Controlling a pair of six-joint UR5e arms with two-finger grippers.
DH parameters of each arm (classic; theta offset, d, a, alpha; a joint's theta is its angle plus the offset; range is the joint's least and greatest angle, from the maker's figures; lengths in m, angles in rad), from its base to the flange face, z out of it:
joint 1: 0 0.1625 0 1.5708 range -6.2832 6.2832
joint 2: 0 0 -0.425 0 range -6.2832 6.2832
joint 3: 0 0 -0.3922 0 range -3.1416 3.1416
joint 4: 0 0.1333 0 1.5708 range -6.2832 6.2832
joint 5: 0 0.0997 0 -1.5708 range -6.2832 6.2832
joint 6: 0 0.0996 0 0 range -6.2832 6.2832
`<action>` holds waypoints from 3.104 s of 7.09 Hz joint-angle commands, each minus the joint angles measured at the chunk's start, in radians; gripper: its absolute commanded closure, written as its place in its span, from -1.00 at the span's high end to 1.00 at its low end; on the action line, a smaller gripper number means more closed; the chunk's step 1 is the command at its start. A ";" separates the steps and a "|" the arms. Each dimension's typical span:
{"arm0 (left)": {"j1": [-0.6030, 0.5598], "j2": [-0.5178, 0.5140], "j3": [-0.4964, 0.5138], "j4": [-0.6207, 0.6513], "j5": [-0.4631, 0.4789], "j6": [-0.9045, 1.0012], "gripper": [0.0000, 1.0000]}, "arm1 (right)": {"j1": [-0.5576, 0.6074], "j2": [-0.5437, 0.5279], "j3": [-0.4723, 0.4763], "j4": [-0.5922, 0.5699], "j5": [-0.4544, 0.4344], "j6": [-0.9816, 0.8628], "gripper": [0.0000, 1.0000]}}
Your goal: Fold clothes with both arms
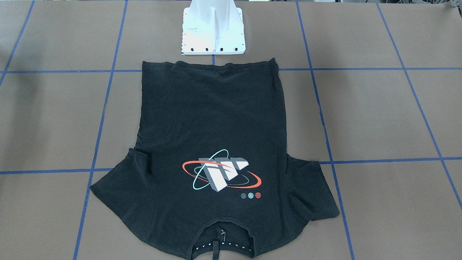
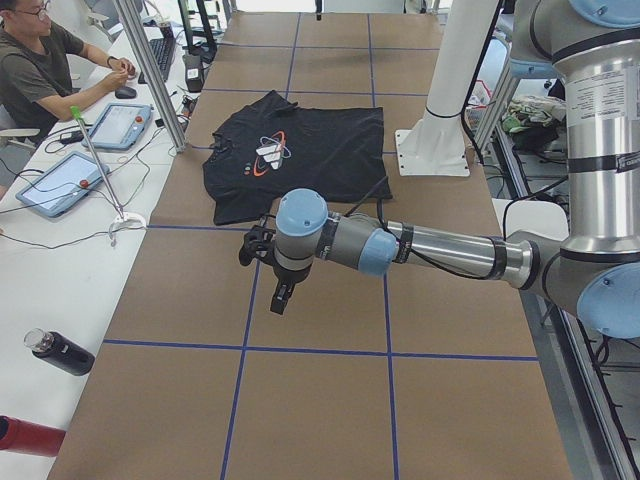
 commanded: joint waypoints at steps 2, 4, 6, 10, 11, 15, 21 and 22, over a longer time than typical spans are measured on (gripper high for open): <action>-0.003 0.009 -0.011 -0.001 -0.013 0.000 1.00 | -0.123 0.243 -0.253 0.268 -0.002 0.459 0.99; -0.003 0.014 -0.012 -0.001 -0.062 -0.001 1.00 | -0.221 0.342 -0.349 0.403 -0.051 0.585 0.98; -0.003 0.018 -0.012 -0.001 -0.063 -0.003 1.00 | -0.302 0.461 -0.508 0.492 -0.146 0.586 0.96; -0.003 0.017 -0.012 -0.003 -0.060 -0.047 1.00 | -0.417 0.529 -0.596 0.640 -0.296 0.585 0.62; -0.003 0.017 -0.012 -0.007 -0.060 -0.049 1.00 | -0.433 0.520 -0.599 0.660 -0.318 0.583 0.54; -0.003 0.017 -0.012 -0.009 -0.060 -0.050 1.00 | -0.433 0.528 -0.598 0.660 -0.320 0.582 0.05; -0.003 0.018 -0.012 -0.009 -0.060 -0.047 1.00 | -0.437 0.523 -0.602 0.658 -0.323 0.580 -0.23; -0.003 0.018 -0.012 -0.011 -0.060 -0.049 1.00 | -0.440 0.522 -0.607 0.660 -0.323 0.580 -0.23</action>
